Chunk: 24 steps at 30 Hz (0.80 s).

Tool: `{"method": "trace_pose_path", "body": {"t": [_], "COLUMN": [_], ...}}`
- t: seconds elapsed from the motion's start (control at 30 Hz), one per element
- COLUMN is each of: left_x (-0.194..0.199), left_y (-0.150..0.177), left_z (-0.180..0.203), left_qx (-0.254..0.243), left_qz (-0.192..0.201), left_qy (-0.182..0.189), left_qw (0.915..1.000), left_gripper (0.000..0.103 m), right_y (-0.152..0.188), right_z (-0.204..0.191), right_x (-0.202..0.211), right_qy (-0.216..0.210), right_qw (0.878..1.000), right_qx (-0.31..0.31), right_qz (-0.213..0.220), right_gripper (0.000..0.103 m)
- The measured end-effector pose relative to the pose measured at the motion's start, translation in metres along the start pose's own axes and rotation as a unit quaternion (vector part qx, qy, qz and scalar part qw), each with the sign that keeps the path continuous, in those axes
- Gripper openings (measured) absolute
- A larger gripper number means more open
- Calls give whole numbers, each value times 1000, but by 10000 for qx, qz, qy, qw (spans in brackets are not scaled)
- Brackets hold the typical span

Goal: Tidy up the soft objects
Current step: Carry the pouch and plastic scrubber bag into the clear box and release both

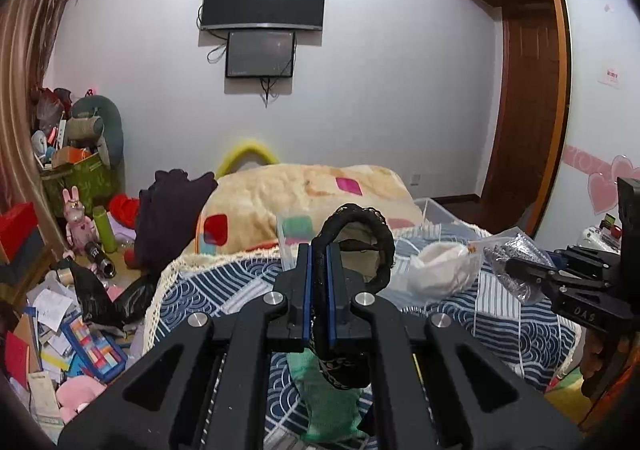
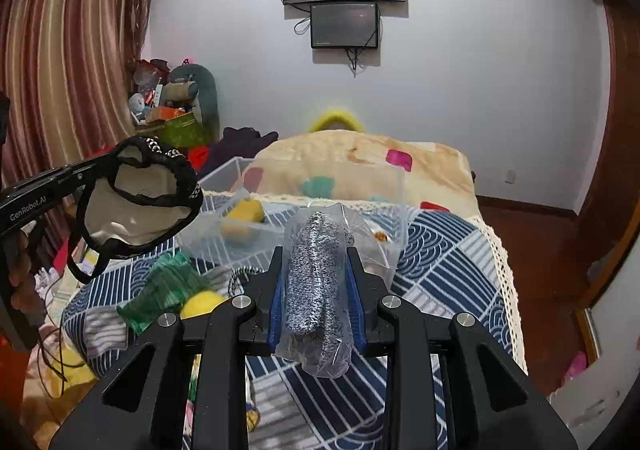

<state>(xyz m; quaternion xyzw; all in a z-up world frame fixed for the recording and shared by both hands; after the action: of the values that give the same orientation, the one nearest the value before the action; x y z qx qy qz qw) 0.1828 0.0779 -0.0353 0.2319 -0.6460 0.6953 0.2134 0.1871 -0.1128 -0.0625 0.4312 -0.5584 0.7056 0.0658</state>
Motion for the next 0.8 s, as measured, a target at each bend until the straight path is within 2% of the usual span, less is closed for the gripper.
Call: {"method": "trace_pose_path", "body": {"t": [0.23, 0.43, 0.8], "left_x": [-4, -17, -70], "left_y": [-24, -40, -45], "left_z": [-1, -3, -15], "left_qx": [87, 97, 195], "left_qz": [149, 301, 2], "left_qy": [-6, -273, -579], "left_qw": [9999, 9991, 9981], "left_gripper": [5, 5, 5], "right_y": [-29, -50, -73], "right_z": [-2, -10, -27], "right_x": [-1, -12, -53], "right_qy": [-45, -18, -43], "right_qw": [9998, 9994, 9988], "right_qx": [74, 225, 496], "right_qz": [204, 257, -10], "right_gripper": [25, 25, 25]}}
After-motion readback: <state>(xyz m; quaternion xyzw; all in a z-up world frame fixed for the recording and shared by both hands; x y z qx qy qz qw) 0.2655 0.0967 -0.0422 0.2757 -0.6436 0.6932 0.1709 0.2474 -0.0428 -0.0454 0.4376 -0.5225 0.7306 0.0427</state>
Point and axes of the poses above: each gripper's, at about its wrist camera, not at the fingertips, and x roughly against the way its jaws point, z to its right, y to its underside, the point moved 9 cm from there along -x, roughly the way its jaws point, and after that the axes turned 14 degrees about -z, right-handed, at the moved point
